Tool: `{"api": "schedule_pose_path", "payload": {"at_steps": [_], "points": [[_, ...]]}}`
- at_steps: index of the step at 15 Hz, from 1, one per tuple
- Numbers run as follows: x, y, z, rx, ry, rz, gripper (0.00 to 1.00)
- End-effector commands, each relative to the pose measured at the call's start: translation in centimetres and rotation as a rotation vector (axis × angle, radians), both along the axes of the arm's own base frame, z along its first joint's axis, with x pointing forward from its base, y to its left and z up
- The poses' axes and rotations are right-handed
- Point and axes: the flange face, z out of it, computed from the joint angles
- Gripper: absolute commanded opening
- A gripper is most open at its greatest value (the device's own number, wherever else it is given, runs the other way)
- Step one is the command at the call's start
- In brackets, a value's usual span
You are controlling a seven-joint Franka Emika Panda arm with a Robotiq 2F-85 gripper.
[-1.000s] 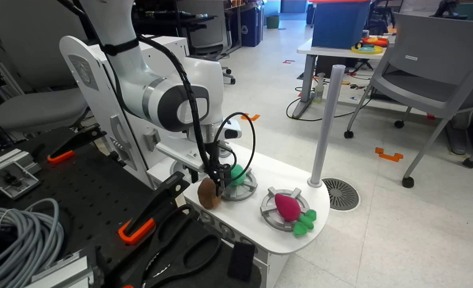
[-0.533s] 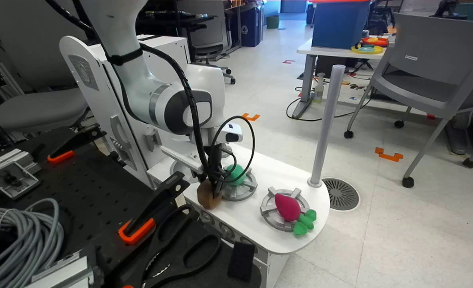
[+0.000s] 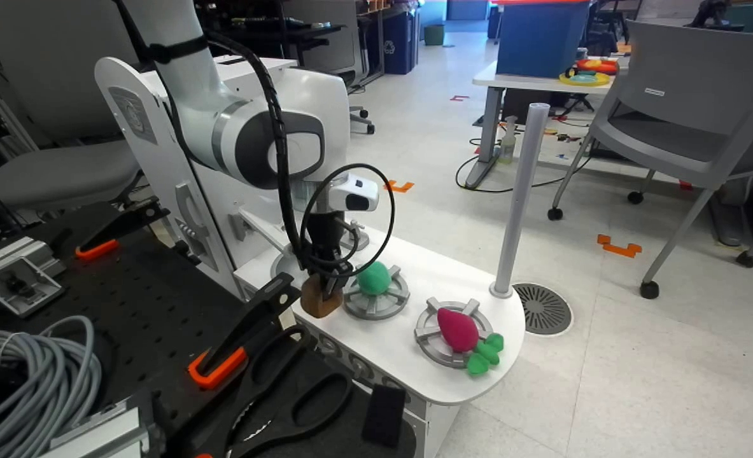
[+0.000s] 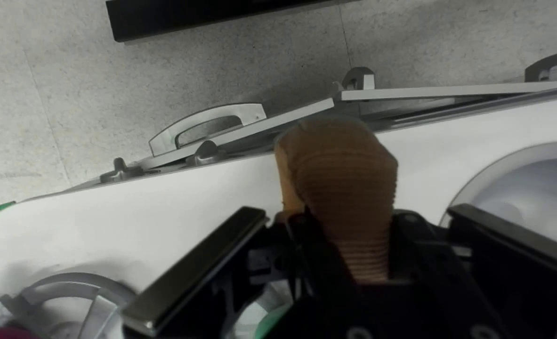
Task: Move the potato to the right
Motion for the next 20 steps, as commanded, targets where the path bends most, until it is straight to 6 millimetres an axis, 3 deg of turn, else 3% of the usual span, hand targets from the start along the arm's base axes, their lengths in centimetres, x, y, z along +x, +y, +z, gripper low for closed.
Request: {"api": "schedule_pose_path", "payload": {"at_steps": [1,4,9,11,20], "points": [[-0.2,-2.7,4.1,0.023,-0.038,-0.128,0.06],[1.5,-5.6,5.4,0.047,-0.053,-0.196,0.06],[4.9,-11.3,4.6,-0.028,-0.032,-0.307,0.06],[6.0,-12.4,3.5,-0.064,-0.017,-0.341,0.06],[7.7,-10.6,-4.0,-0.117,0.094,-0.383,0.06]]}}
